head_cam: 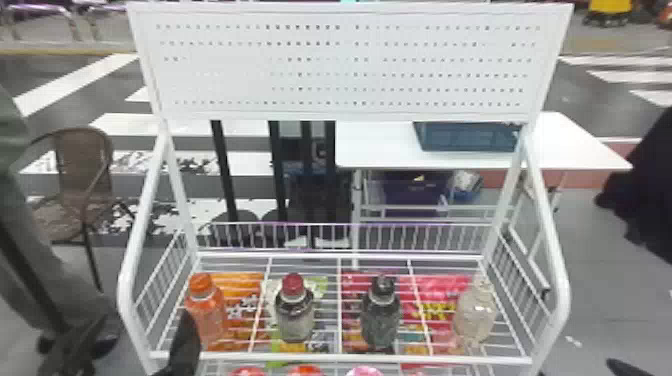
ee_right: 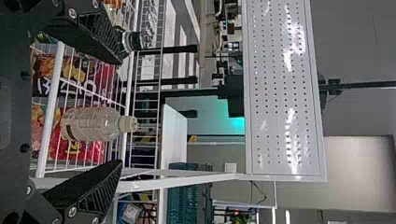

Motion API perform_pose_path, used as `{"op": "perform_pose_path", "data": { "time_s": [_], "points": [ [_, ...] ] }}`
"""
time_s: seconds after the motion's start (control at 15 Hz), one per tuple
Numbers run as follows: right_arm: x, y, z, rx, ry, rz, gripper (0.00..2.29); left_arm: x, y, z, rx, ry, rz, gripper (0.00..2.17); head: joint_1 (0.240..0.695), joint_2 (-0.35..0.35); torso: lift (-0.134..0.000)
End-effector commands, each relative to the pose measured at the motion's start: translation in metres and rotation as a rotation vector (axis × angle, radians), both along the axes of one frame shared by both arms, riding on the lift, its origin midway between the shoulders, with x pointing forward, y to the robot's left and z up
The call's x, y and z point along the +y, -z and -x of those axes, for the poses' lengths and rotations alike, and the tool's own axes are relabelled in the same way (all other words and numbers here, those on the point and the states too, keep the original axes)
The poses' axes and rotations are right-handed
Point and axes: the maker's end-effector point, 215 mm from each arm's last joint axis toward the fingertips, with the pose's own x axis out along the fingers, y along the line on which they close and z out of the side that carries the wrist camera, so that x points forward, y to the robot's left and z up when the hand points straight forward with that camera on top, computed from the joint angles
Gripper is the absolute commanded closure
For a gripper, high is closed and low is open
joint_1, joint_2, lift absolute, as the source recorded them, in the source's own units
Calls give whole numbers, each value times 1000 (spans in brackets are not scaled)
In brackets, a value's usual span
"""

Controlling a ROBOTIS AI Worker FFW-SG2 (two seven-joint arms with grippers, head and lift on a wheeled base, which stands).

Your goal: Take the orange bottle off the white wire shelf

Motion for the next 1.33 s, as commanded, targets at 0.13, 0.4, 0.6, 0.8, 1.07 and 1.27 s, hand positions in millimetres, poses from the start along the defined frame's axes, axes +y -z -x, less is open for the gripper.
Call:
{"op": "perform_pose_path", "data": {
  "time_s": [0.13,0.4,0.6,0.8,1.07,1.27],
  "points": [
    [-1,3,-1,4,1,-1,144,-6,10,-2,15,9,10,90,499,0,0],
    [-1,9,-2,11,1,-5,144,-34,54,-14,37,31,42,103,499,0,0],
    [-1,10,-2,12,2,-5,144,-48,76,-28,38,45,53,103,499,0,0],
    [-2,13,-2,18,4,-7,144,-50,106,-44,62,33,46,103,499,0,0],
    [-1,15,-1,23,4,-7,144,-38,138,-65,74,-1,22,103,499,0,0],
    [-1,17,0,26,3,-5,144,-21,155,-81,90,-27,18,103,499,0,0]
  ]
}}
